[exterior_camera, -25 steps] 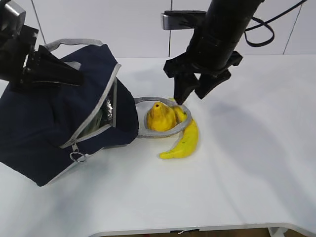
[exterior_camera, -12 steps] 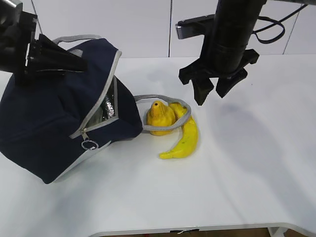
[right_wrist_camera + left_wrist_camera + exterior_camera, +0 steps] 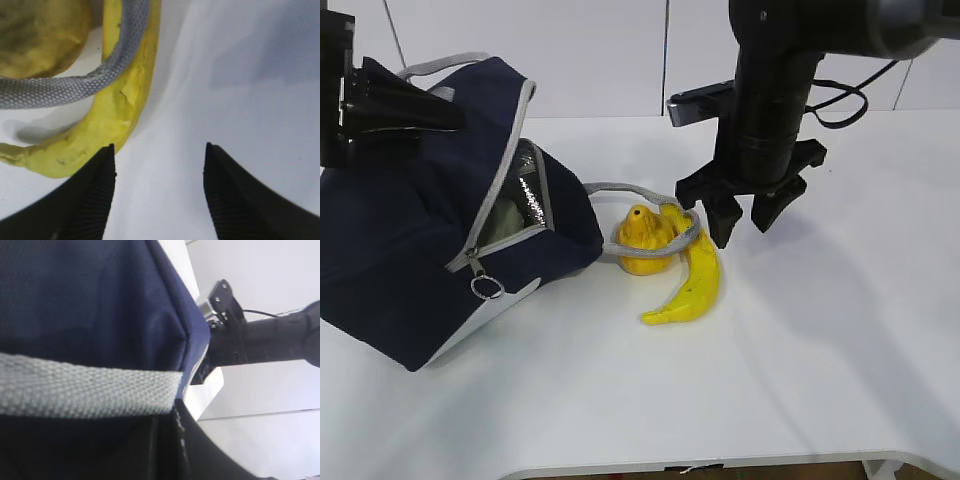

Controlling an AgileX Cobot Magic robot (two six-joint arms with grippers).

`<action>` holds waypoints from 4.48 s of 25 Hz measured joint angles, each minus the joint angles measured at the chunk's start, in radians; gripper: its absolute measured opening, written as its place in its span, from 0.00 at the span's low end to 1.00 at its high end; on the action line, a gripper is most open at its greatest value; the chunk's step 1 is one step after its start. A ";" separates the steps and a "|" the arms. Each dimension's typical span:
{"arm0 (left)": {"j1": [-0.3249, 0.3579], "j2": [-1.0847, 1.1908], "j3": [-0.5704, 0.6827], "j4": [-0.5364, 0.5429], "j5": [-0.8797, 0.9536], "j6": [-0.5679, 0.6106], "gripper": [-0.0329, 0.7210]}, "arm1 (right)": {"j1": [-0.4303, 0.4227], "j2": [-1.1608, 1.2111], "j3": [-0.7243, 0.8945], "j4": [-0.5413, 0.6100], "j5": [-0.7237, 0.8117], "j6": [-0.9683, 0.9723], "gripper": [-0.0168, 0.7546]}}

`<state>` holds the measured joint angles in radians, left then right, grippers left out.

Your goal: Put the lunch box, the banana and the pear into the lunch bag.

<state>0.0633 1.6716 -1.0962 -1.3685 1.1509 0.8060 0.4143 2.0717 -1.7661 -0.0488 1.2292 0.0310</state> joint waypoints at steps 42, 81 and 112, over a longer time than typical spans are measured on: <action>0.000 0.000 0.000 0.035 -0.021 0.002 0.03 | 0.000 0.133 0.000 0.109 -0.105 0.076 0.62; 0.000 0.000 0.000 0.037 -0.025 0.002 0.03 | -0.004 0.074 -0.169 -0.232 -0.008 0.117 0.44; 0.000 0.000 0.000 -0.026 -0.023 0.038 0.03 | -0.002 0.074 -0.171 0.768 0.007 -0.222 0.44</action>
<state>0.0633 1.6716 -1.0962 -1.3949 1.1281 0.8436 0.4121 2.1459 -1.9368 0.7194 1.2363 -0.1906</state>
